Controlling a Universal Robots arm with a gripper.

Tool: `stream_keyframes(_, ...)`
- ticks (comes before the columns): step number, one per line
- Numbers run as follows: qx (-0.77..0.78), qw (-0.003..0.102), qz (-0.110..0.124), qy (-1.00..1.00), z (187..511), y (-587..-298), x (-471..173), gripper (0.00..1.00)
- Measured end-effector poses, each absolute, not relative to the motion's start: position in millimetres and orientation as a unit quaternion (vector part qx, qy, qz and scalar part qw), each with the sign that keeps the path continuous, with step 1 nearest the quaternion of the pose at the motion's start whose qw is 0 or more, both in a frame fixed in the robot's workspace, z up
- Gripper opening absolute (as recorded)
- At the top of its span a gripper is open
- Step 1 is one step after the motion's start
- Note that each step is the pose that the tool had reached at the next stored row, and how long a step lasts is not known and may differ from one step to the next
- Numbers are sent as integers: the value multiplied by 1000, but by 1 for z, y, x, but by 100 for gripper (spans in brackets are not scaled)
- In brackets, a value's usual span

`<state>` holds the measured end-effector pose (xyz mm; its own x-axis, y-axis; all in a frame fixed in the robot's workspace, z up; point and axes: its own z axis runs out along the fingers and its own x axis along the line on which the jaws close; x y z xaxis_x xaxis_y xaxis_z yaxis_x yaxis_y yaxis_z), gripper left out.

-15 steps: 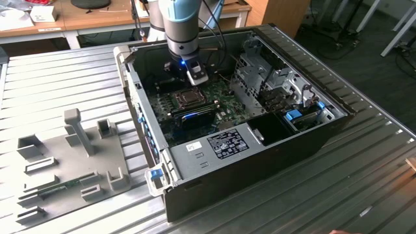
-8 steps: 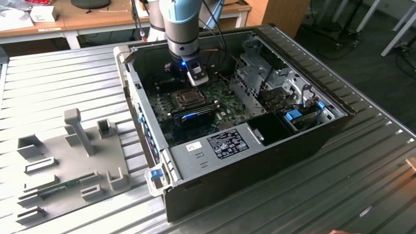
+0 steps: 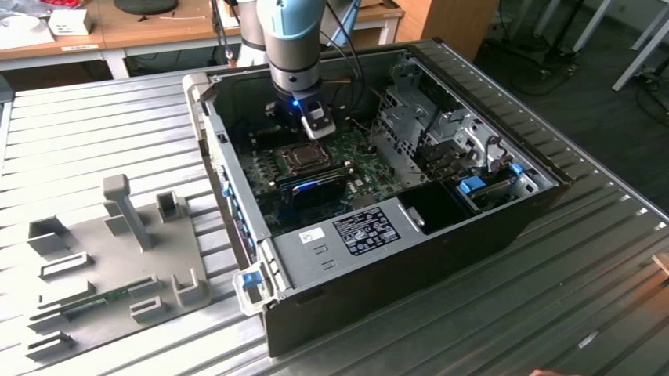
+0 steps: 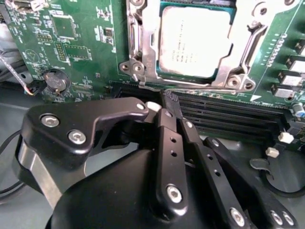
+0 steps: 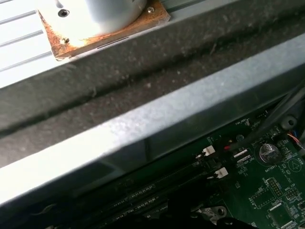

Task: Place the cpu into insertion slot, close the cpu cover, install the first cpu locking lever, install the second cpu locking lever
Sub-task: 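Install the first cpu locking lever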

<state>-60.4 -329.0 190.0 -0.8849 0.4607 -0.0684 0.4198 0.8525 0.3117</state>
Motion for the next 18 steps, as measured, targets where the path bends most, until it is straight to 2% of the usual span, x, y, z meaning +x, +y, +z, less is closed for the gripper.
stream_keyframes(18,230,71,146,960,197,-329,-60,10)
